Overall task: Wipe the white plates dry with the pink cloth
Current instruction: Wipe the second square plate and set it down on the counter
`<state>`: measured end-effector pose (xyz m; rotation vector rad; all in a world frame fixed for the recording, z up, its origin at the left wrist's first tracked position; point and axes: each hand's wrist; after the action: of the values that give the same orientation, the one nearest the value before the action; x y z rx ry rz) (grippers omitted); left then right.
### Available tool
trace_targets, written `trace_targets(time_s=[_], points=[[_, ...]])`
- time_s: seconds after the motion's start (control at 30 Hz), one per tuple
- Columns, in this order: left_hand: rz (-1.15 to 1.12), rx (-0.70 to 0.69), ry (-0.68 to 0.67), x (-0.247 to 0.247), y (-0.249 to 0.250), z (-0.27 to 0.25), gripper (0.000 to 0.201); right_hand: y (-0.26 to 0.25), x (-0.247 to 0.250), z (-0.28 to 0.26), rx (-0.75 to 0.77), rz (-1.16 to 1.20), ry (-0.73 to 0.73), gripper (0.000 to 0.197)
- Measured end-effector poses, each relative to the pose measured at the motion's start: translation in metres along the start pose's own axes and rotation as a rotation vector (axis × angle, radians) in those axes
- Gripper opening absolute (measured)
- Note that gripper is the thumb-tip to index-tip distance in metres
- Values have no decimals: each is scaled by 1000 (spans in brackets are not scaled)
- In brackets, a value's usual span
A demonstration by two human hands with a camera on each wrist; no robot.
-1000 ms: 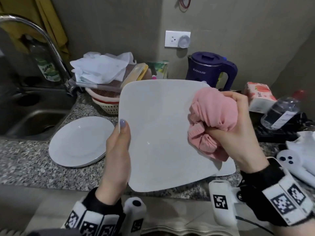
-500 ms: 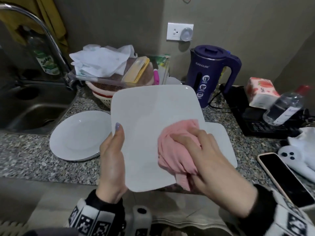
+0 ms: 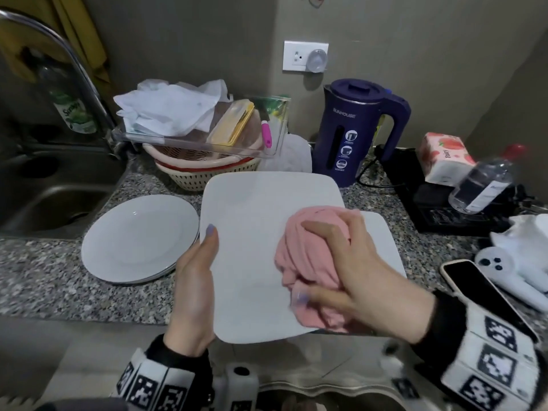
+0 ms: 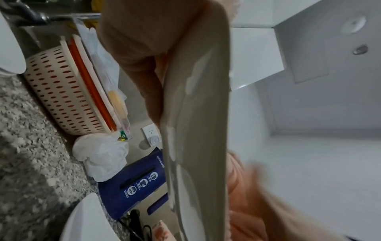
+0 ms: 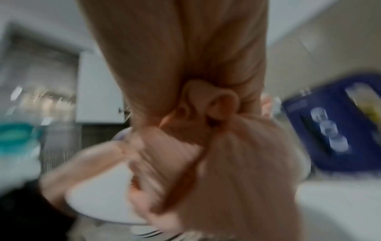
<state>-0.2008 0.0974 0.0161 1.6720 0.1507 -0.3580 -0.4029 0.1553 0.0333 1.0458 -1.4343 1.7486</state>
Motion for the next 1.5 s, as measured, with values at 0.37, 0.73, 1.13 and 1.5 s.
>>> trace_targets(time_s=[0.37,0.73,1.13,1.5], points=[[80,-72,-68,-5,-13,-10,30,-9,-18,3,-25,116,100,82],[63,-173,-65,-5,-13,-7,25,-49,0,24,78,-125,235,70],[21,-212,68,0,3,-2,27,-61,-34,3,127,-193,219,65],[46,-323,40,1,15,-1,33,-43,2,47,366,41,226,66]])
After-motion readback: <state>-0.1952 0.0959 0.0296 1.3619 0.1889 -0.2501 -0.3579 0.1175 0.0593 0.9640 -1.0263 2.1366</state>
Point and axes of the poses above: each hand's wrist, its own z-axis towards the middle knuckle, its own x-axis out of the back of the hand, y = z × x, and after that the axes turned 4 degrees about z, right-handed
